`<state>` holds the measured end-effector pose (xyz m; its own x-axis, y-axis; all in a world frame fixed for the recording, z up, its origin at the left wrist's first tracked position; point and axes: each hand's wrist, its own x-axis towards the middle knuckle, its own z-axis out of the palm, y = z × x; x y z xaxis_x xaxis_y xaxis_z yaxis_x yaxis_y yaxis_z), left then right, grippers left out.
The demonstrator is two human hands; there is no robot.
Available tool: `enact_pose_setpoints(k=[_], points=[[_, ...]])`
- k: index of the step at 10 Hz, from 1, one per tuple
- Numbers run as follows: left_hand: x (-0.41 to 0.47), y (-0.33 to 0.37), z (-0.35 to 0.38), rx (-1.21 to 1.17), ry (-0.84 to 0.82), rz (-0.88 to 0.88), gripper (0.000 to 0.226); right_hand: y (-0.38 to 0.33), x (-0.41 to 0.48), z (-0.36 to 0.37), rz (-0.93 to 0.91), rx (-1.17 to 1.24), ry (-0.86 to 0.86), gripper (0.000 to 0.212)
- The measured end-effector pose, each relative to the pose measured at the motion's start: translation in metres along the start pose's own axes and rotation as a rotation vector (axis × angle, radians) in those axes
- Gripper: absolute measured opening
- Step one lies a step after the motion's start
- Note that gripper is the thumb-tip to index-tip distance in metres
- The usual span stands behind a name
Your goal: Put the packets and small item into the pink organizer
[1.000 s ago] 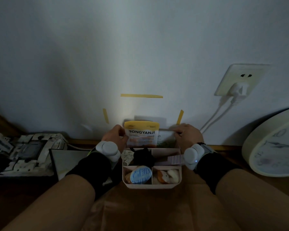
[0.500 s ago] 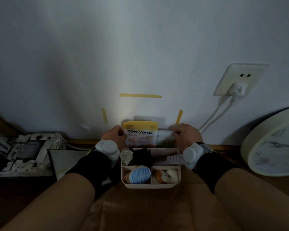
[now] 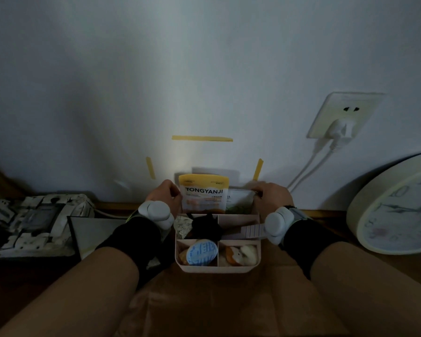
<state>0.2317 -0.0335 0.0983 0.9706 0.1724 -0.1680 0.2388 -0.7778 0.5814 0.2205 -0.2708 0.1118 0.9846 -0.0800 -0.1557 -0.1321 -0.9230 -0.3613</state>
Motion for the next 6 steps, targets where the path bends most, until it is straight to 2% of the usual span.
enact_pose_setpoints(k=[1,3,4,5,6], points=[[-0.001,-0.001,0.000,0.000,0.003,0.005,0.009,0.000,0.000,-0.002,0.016,-0.006,-0.012,0.035],[-0.009,0.001,-0.008,-0.022,0.014,-0.004,0.016,-0.001,-0.009,-0.010,0.023,0.028,0.010,0.036],[-0.017,0.004,-0.019,-0.036,0.021,0.010,0.010,-0.007,-0.022,-0.016,0.007,0.058,0.046,0.032],[-0.027,0.009,-0.031,-0.036,0.018,0.057,0.014,-0.013,-0.038,-0.026,-0.050,0.043,0.056,0.028],[-0.031,0.013,-0.033,-0.132,-0.001,0.075,0.012,-0.017,-0.047,-0.031,-0.056,0.062,0.077,0.027]])
